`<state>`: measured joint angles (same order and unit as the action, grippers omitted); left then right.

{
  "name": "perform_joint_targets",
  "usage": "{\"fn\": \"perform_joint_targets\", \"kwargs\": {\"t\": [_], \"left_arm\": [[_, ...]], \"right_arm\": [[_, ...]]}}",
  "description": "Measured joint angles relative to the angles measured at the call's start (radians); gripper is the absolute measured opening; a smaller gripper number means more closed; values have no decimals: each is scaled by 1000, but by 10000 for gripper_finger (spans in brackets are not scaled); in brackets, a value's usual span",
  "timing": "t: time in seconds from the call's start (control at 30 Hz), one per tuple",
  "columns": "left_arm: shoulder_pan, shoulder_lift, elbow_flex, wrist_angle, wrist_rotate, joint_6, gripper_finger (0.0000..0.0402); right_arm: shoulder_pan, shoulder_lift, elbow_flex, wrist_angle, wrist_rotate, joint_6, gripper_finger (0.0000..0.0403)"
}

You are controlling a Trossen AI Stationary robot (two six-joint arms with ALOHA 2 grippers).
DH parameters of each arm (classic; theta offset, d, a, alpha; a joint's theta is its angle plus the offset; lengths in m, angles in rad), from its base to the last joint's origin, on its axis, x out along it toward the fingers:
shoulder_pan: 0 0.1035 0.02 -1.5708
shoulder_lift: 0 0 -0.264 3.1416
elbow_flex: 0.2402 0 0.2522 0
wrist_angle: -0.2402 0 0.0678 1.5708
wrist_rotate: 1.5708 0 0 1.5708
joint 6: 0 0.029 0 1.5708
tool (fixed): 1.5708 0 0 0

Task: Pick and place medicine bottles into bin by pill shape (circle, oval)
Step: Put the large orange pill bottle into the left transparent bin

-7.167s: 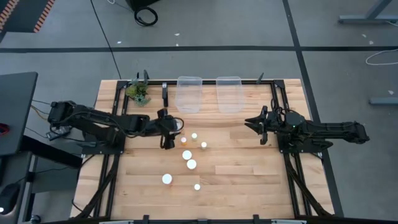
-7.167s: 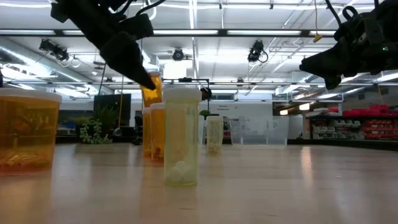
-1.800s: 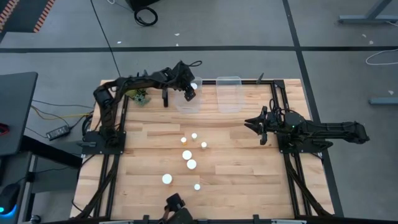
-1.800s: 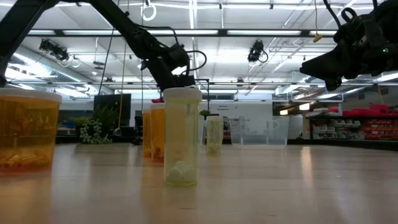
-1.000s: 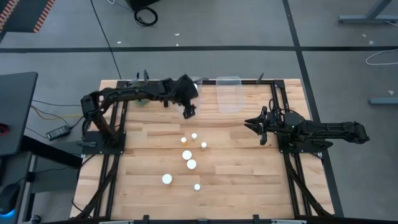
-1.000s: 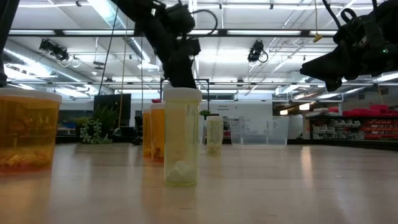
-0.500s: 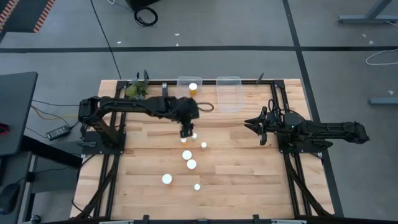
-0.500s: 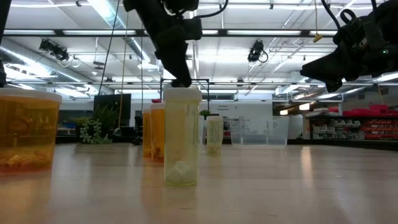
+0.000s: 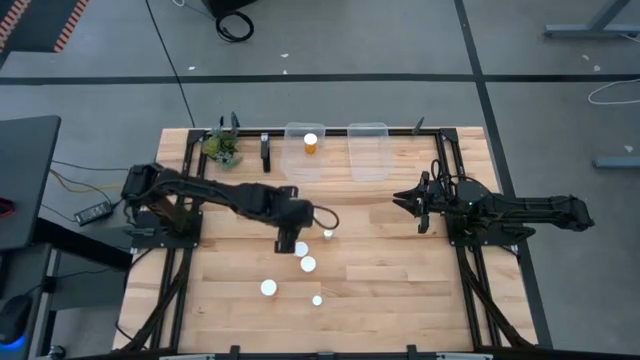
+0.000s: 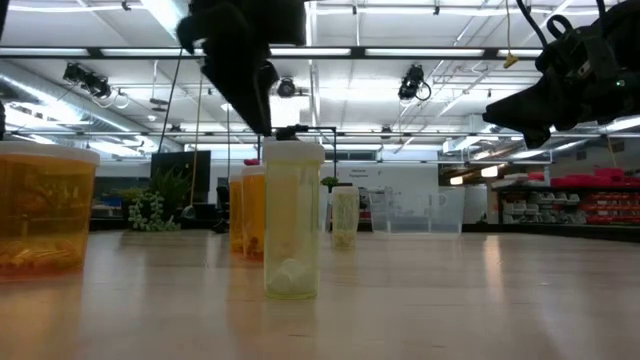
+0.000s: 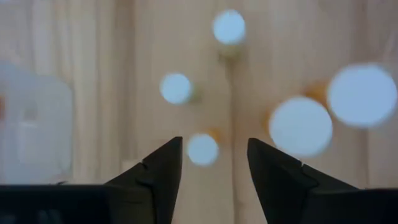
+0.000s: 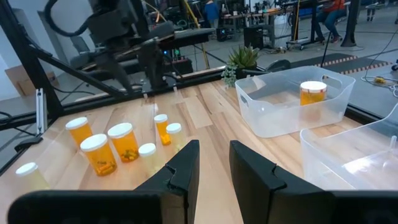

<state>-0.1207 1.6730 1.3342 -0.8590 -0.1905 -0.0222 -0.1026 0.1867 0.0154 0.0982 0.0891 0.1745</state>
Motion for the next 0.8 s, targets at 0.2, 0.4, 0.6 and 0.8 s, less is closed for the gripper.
{"fn": "perform_joint_targets", "kwargs": {"t": [0.2, 0.4, 0.6, 0.8], "left_arm": [[-87, -5, 0, -106, 0, -52, 181], [-180, -39, 0, -186, 2, -99, 182], [-239, -53, 0, -280, -28, -167, 177], [-303, -57, -21, -268, -112, -168, 172]], "right_arm": [[0, 0, 0, 0, 0, 0, 95], [0, 0, 0, 0, 0, 0, 95], [0, 0, 0, 1, 0, 0, 95], [0, 0, 0, 0, 0, 0, 95]]}}
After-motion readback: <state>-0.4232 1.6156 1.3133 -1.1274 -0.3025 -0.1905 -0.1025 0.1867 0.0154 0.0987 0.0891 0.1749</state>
